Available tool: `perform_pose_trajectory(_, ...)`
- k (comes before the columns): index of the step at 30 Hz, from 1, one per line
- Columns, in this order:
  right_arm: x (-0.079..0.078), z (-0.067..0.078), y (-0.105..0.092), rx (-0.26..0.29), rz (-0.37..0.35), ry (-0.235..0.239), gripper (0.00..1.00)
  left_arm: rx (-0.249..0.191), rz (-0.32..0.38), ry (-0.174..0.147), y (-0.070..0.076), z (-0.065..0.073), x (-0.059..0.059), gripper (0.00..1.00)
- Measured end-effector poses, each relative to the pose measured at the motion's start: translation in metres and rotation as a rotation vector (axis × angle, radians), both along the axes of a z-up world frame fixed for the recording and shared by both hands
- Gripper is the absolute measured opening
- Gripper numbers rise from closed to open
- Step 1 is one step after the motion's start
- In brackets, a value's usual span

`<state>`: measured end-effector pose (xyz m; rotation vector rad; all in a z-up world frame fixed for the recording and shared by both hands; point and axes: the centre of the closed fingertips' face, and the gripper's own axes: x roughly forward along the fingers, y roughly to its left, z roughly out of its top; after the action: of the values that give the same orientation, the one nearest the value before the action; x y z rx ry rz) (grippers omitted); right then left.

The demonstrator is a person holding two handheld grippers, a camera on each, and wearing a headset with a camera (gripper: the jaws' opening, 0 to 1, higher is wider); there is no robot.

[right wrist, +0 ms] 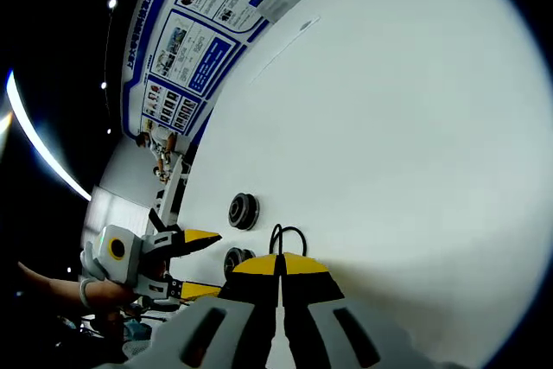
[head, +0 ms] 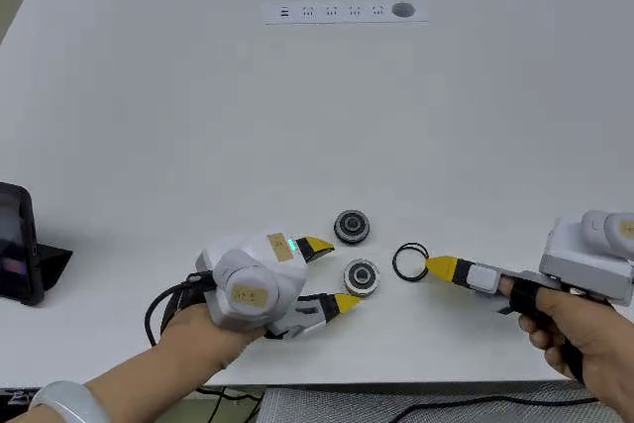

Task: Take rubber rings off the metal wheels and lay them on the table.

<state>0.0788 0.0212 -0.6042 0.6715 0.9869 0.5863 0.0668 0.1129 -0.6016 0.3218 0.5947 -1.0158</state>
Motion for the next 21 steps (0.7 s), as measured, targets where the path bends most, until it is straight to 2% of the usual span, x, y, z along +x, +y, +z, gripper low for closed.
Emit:
perform_pose_trajectory(5,0.0003,-0.0059,-0.0044,-0.110,0.061,-0.044,0.03,-0.004,0.002,0.002,-0.0002,-0.0002,0.0006,0.41)
perform_pose_trajectory(15,-0.0025,-0.0080,-0.0022,-0.208,0.171,-0.110,0.10,-0.001,0.002,0.002,0.0000,-0.0012,0.0012,0.40)
perform_pose_trajectory(20,-0.0029,-0.0067,-0.0021,-0.294,0.271,-0.191,0.12,-0.001,0.001,0.002,0.0002,-0.0015,0.0012,0.40)
perform_pose_trajectory(21,-0.0031,-0.0088,-0.0052,-0.349,0.322,-0.219,0.13,-0.001,0.003,0.001,0.0004,-0.0012,0.0013,0.40)
